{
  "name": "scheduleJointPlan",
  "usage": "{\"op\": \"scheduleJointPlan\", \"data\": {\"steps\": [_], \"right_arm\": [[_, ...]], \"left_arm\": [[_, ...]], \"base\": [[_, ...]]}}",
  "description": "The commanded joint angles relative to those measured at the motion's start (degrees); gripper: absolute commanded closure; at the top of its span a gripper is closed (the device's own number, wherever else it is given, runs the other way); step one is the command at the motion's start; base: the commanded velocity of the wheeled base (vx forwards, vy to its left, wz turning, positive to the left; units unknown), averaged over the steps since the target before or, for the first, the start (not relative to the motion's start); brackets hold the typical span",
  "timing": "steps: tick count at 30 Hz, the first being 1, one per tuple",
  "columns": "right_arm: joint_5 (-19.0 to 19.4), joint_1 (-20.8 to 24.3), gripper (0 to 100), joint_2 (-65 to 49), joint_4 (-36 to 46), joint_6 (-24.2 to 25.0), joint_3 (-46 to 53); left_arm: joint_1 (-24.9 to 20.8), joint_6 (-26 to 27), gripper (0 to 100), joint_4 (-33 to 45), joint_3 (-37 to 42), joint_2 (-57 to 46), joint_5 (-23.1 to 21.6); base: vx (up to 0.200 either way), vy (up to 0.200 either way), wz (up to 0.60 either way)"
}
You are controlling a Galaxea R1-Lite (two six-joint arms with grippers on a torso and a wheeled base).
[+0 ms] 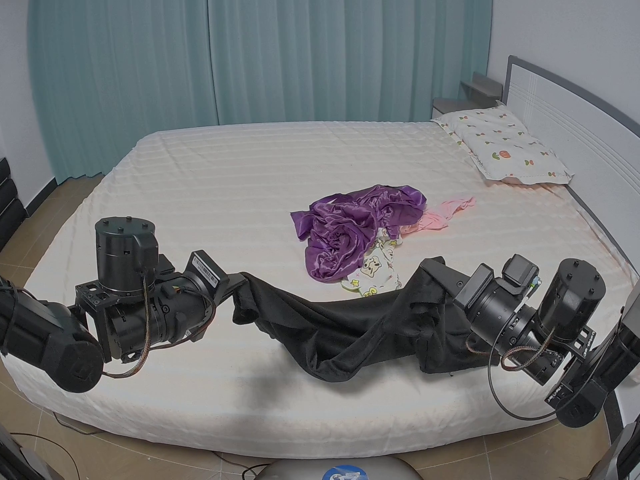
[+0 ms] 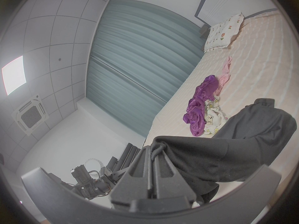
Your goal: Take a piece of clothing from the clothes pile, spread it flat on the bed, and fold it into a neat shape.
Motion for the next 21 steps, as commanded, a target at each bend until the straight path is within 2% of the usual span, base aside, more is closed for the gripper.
{"op": "scheduleJointPlan", "data": {"steps": [1,21], "right_arm": [[0.0,0.0,100,-0.2,-1.0,0.0,0.0],[0.3,0.0,100,0.5,-1.0,0.1,-0.3]], "left_arm": [[0.2,0.1,100,0.0,-0.1,0.1,0.0],[0.7,0.1,100,0.1,0.9,0.3,0.0]], "base": [[0.0,0.2,0.0],[0.0,0.2,0.0]]}}
